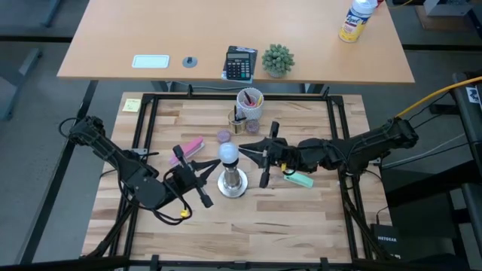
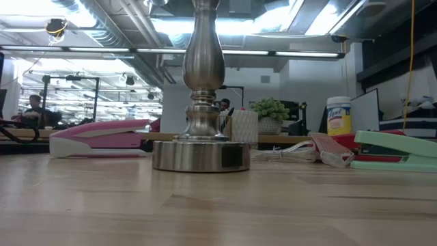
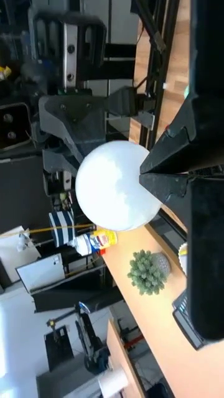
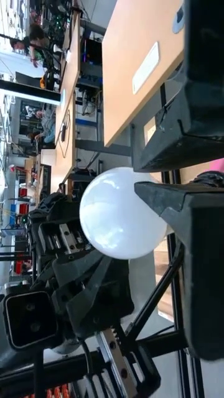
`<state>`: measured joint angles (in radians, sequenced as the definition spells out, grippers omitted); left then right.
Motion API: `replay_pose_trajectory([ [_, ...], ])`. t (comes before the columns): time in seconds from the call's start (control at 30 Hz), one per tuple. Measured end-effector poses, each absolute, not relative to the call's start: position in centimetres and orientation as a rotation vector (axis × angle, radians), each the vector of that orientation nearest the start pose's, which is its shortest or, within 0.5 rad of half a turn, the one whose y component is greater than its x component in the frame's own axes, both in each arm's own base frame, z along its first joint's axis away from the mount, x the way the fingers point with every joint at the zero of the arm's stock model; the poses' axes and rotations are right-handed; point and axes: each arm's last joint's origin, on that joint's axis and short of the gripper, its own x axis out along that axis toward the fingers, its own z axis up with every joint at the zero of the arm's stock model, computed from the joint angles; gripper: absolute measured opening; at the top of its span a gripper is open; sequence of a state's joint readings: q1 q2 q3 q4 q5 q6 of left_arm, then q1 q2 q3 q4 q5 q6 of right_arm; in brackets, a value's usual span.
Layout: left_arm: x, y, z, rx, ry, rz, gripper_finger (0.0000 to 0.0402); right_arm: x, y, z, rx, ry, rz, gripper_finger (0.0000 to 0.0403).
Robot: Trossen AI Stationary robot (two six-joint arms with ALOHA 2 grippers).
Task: Screw lightbulb
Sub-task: Insert the lightbulb into the lamp socket
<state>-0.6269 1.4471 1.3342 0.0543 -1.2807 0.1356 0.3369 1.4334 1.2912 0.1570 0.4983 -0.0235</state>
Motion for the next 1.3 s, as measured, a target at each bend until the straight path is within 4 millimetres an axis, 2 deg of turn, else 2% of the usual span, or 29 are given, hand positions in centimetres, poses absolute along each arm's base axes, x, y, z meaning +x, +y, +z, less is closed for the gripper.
replay_pose_trajectory([
  [0.6,27.2,-15.5,39.2,0.195,0.094,0.731,0.0001,31.1,10.8,39.0,0.005,-0.009,-0.109,0.0048],
  [0.93,27.7,-14.7,39.2,0.194,0.096,0.744,0.0001,31.1,11.0,39.0,0.007,-0.009,-0.105,0.0048],
  [1.3,27.6,-14.7,39.2,0.197,0.099,0.76,0.0001,31.1,11.0,39.0,0.007,-0.009,-0.105,0.0048],
])
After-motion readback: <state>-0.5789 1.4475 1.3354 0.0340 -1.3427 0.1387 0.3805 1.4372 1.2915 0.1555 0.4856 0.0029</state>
